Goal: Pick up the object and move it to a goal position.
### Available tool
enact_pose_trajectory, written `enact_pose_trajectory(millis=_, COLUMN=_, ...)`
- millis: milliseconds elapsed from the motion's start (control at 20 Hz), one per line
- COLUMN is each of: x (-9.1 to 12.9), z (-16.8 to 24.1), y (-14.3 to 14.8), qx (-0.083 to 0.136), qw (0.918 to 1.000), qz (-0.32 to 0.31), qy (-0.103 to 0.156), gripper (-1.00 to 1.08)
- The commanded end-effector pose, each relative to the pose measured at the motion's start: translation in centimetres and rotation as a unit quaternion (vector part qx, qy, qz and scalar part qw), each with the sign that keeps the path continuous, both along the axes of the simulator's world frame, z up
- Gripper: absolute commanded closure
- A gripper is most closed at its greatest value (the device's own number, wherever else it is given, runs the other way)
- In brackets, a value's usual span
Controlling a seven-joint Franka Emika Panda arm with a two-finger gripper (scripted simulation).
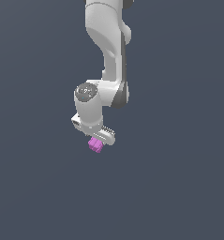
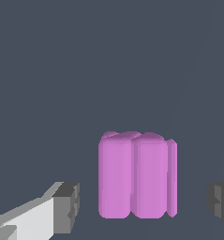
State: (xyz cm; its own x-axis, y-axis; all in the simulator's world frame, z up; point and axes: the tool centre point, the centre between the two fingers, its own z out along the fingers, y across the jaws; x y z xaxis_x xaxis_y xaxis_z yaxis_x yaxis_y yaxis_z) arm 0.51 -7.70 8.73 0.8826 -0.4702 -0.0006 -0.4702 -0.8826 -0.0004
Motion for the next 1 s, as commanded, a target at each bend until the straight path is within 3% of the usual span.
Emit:
enact_pose_trajectory(millis=0, x=0.0, z=-0.7, y=0.0, qx=0.000, qw=1.0000, qz=0.000, qy=0.000, gripper=-0.92)
enact_pose_trajectory(millis=600, x=0.0, z=-4.8, y=-0.1, qx=0.000, qw=1.0000, qz=-0.003, qy=0.000, gripper=-0.92)
enact_pose_trajectory(millis=650, x=0.0, z=-4.8, y=-0.1, qx=0.000, qw=1.0000, qz=-0.003, qy=0.000, gripper=1.08)
enact_pose_trajectory(millis=950, x=0.0, z=-4.8, y=-0.1, qx=0.000, qw=1.0000, qz=-0.003, qy=0.000, gripper=1.08)
